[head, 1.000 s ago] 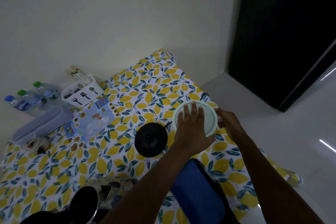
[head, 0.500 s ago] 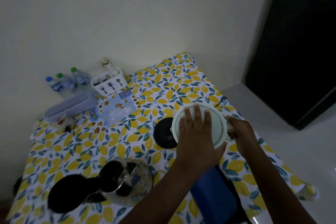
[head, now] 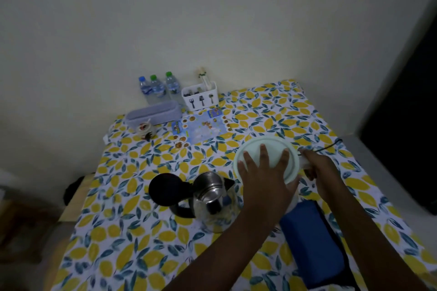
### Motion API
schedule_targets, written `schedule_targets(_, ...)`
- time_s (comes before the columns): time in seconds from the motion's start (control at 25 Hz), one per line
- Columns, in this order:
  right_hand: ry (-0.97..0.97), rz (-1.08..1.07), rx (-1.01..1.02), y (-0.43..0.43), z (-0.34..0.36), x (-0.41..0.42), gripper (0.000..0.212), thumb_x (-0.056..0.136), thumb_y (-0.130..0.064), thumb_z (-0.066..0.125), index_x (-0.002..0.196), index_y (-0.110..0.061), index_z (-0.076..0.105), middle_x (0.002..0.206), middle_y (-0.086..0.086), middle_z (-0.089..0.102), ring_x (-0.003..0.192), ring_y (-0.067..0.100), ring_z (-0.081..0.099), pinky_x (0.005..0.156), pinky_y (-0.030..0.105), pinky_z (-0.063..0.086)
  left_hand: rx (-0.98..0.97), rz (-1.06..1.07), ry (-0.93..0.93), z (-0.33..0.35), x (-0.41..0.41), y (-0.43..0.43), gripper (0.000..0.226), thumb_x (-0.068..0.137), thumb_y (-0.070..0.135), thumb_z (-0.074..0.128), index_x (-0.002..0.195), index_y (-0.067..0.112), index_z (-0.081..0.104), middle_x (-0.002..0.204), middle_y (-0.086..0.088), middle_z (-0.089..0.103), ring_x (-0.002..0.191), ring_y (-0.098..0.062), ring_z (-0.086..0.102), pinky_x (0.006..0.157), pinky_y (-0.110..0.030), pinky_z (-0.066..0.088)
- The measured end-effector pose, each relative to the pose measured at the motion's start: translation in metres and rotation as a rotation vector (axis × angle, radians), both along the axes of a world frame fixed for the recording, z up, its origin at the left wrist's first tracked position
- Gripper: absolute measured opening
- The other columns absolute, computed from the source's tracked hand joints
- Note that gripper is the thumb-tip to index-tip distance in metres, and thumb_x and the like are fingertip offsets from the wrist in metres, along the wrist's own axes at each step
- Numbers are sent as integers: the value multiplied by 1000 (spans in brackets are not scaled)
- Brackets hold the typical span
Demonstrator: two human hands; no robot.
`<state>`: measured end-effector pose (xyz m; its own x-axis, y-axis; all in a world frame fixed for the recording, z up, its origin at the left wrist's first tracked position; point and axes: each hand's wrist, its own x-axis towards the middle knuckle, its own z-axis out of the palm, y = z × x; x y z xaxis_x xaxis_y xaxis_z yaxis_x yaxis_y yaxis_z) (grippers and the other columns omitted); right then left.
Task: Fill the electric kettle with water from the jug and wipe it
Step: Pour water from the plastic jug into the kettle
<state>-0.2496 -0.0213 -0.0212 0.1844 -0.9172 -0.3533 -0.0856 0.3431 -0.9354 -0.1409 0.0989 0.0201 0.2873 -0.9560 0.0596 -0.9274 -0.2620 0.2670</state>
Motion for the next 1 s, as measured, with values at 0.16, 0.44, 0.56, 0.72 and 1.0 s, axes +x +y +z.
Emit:
schedule_targets(0.16,157,1,4,-2,3,25,45,81,-42,66,54,-9,52,37,6,37,37,21,33,50,31,30,20,41,22,-5,17,9,62,96,58,34,150,39,11,162,-18,12,141,-55,10,115,-65,11)
schedule_targets(0.44,262,60,-48,-5,20,60,56,76,-49,69,32,-19,49,25,-5,41,21,10,36,44,26,31,-19,122,59,-8,34,14,58,101,49,30,152,32,8,161,-20,14,139,-57,17,114,-61,19)
schedule_targets(0.56,280,107,-85,-6,27,67,60,74,-50,69,26,-20,50,26,-5,42,22,8,37,37,21,30,-28,144,90,-8,41,14,57,101,49,29,152,31,9,160,-20,16,139,-57,18,114,-60,21)
schedule_targets(0.72,278,172,-152,-7,30,74,47,72,-50,68,42,-20,50,31,-7,39,27,8,34,42,26,28,-22,169,109,-10,46,12,57,102,49,27,152,29,10,160,-20,17,138,-57,20,114,-59,22)
schedule_targets(1.0,410,281,-218,-10,44,86,44,74,-51,66,59,-12,52,47,6,40,33,14,32,44,26,28,-33,217,182,-16,52,9,57,102,49,27,152,27,11,160,-19,18,139,-53,21,117,-55,20)
